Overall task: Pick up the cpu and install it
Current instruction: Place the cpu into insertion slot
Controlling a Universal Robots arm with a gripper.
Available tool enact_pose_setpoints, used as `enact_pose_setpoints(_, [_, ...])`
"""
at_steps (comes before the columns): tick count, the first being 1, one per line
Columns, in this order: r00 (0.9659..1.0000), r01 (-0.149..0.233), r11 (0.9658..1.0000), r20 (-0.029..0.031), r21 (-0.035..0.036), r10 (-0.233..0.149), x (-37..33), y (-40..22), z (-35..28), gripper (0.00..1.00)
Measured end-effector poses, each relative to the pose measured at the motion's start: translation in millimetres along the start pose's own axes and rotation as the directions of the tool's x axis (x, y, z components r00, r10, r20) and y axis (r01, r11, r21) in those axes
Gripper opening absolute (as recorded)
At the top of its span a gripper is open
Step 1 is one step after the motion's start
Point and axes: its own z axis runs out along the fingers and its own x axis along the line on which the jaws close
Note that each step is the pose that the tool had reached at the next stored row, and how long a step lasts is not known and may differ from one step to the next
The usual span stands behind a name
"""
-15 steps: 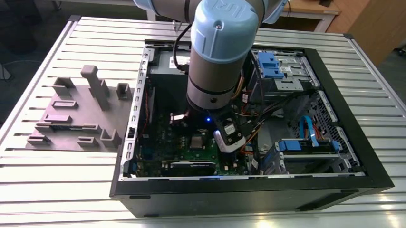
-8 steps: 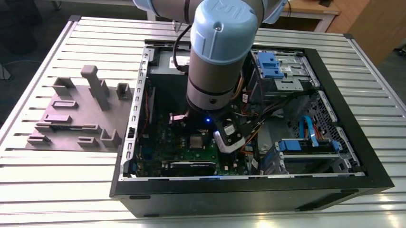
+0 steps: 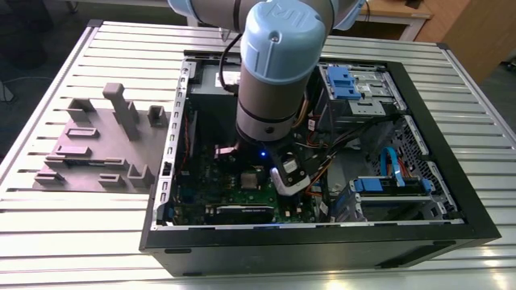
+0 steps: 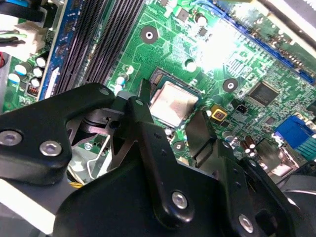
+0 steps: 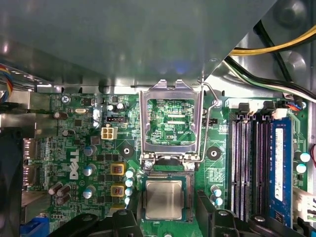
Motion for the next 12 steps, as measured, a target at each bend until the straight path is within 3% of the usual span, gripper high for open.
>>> enact_pose_setpoints(7, [1.0000,0.000,1.0000,0.0000,0.0001,0.000,-0.1,-0.2,4.3,0.55])
enact_pose_setpoints(9, [1.0000,0.000,1.0000,-0.0005,0.0009,0.000,-0.1,-0.3,5.4,0.47])
enact_pose_setpoints(12, [1.0000,0.000,1.0000,-0.0005,0.0010,0.000,0.0,-0.5,6.9,0.44])
